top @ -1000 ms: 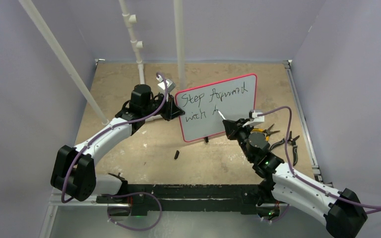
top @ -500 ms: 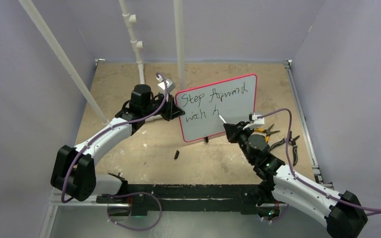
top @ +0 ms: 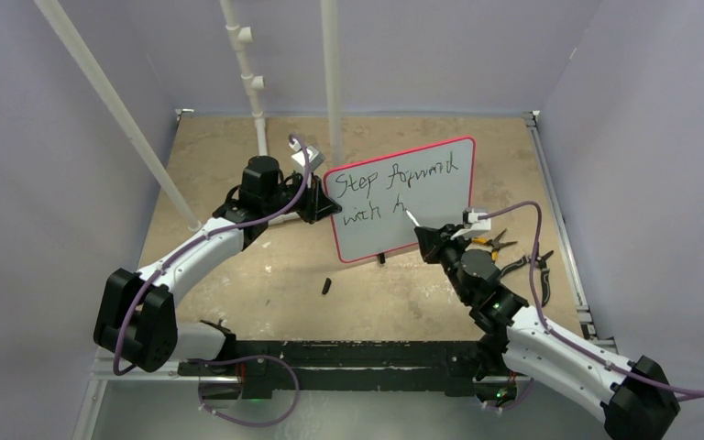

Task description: Write a sentence on the whiteboard

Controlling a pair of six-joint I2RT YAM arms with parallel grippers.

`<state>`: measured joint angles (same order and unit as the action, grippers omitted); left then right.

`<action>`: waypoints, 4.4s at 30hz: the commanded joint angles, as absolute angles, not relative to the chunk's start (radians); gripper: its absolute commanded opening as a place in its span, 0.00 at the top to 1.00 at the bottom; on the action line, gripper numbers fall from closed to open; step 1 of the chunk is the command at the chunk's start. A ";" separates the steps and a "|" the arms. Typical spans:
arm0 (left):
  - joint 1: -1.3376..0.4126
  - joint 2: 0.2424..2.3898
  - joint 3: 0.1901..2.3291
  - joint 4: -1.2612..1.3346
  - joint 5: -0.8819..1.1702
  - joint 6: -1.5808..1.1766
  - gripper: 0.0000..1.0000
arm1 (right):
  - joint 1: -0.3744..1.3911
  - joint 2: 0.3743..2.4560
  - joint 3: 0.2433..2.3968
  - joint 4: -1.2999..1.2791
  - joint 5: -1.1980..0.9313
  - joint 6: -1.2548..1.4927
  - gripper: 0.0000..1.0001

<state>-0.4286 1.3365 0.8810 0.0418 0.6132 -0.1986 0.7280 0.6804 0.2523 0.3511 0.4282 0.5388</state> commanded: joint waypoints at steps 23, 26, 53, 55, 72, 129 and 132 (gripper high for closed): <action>-0.442 1.353 0.874 -0.034 0.572 -0.189 1.00 | 0.727 0.723 0.285 0.493 0.496 0.453 1.00; -0.442 1.353 0.875 -0.033 0.573 -0.189 1.00 | 0.727 0.730 0.291 0.490 0.481 0.446 1.00; -0.442 1.350 0.875 -0.033 0.573 -0.190 1.00 | 0.729 0.692 0.257 0.349 0.492 0.541 1.00; -0.442 1.350 0.876 -0.034 0.573 -0.190 1.00 | 0.729 0.698 0.261 0.350 0.498 0.541 1.00; -0.442 1.350 0.876 -0.034 0.572 -0.189 1.00 | 0.729 0.729 0.294 0.449 0.519 0.482 1.00; -0.442 1.351 0.877 -0.031 0.574 -0.192 1.00 | 0.729 0.736 0.262 0.374 0.511 0.550 1.00; -0.442 1.351 0.876 -0.032 0.574 -0.192 1.00 | 0.729 0.726 0.262 0.365 0.518 0.555 1.00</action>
<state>-0.4286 1.3365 0.8810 0.0395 0.6128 -0.1989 0.7284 0.7326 0.2531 0.3992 0.4625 0.5392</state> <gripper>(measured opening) 0.123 0.121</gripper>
